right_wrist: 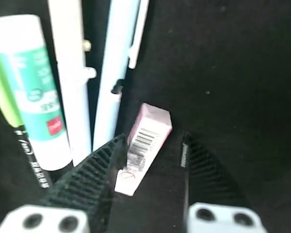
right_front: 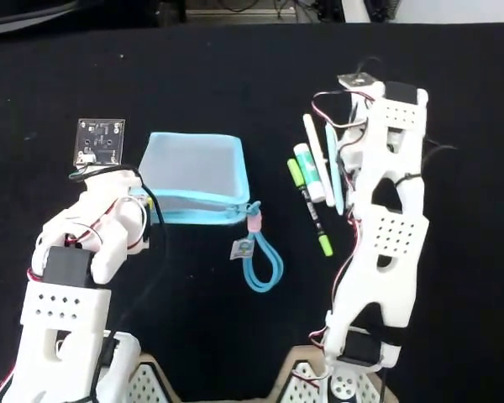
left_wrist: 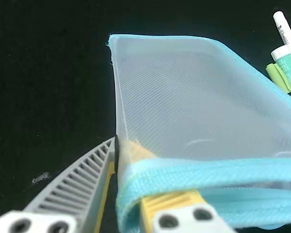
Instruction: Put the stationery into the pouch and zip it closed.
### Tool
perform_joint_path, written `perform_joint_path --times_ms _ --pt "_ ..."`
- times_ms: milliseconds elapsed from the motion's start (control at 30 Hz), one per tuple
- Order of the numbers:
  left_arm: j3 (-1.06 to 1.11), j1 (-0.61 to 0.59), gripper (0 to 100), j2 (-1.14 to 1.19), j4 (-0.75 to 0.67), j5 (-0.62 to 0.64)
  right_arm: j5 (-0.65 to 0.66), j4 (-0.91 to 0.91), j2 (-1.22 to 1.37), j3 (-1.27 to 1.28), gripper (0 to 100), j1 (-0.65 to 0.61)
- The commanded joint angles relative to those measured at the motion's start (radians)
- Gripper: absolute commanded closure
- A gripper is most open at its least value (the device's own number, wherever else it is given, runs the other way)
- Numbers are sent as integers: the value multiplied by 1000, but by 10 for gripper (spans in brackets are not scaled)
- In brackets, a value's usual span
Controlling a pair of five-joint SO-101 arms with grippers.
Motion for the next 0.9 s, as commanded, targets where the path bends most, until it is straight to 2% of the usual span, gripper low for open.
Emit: perform_joint_path --times_ms 0,267,467,667,867 --pt "-2 -10 970 -8 -9 9 12 -37 -12 2 822 26" --pt "-2 -10 970 -8 -9 9 12 -63 36 -42 825 14" --pt "-2 -10 970 -8 -8 9 12 -61 48 -99 991 57" --pt "-2 -10 970 -8 -12 9 51 69 44 -300 988 123" --pt "-2 -10 970 -8 -14 9 71 63 -36 -174 988 198"
